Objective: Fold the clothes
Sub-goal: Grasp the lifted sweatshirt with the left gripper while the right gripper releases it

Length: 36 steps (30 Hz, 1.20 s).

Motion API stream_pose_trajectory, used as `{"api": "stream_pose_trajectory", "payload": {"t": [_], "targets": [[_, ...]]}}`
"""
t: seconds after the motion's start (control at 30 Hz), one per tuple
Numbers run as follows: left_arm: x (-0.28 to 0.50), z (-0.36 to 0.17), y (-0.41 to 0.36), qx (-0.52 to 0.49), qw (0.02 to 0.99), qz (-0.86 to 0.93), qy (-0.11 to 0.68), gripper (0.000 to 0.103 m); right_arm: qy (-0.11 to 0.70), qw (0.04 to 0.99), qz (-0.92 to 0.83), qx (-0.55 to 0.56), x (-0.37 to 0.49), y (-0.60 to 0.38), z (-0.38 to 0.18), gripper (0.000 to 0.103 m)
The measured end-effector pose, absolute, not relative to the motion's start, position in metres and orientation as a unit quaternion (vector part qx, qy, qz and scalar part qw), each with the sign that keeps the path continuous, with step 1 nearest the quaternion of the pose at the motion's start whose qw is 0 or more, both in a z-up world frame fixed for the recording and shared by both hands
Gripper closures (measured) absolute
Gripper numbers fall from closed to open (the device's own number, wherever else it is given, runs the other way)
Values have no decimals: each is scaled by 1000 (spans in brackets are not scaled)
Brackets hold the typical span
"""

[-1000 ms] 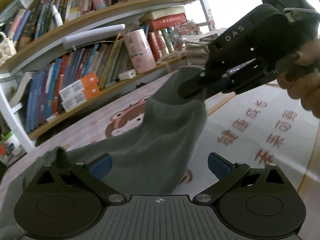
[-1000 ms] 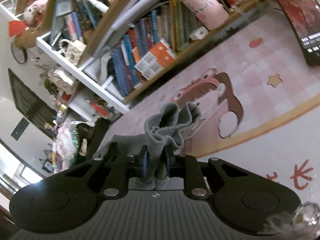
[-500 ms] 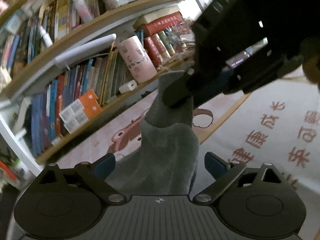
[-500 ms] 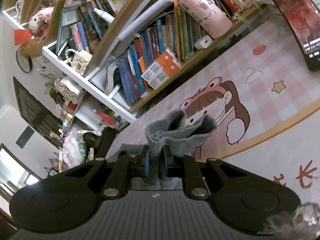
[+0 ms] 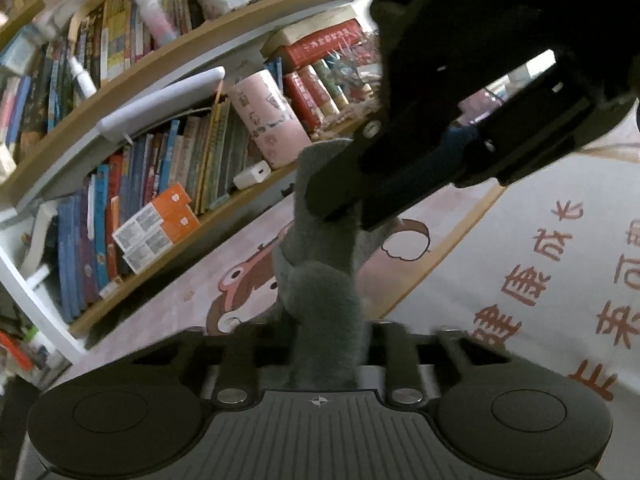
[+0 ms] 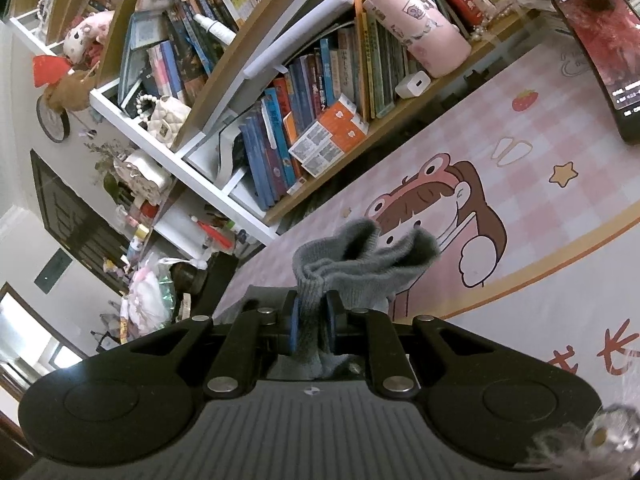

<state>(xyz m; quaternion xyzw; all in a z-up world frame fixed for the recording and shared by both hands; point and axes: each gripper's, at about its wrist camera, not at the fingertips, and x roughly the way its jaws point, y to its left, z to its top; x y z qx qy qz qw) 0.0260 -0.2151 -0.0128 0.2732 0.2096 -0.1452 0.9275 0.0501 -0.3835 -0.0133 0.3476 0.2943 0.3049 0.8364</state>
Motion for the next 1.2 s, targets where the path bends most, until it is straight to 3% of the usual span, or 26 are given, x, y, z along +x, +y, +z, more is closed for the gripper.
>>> {"api": "stream_pose_trajectory", "payload": {"t": [0.1,0.13,0.67,1.2], "targets": [[29,-5,-204,240,936,-147,210,90,285,841,302,347,46,-388,-12,71],[30,-3,-199,228,939,-146,211,90,282,844,300,343,45,-389,-11,70],[23,48,-142,58,970,-158,177,93,338,846,283,298,54,-365,-38,68],[-3,100,-22,-118,983,-114,76,93,356,840,327,249,52,-297,-24,65]]}}
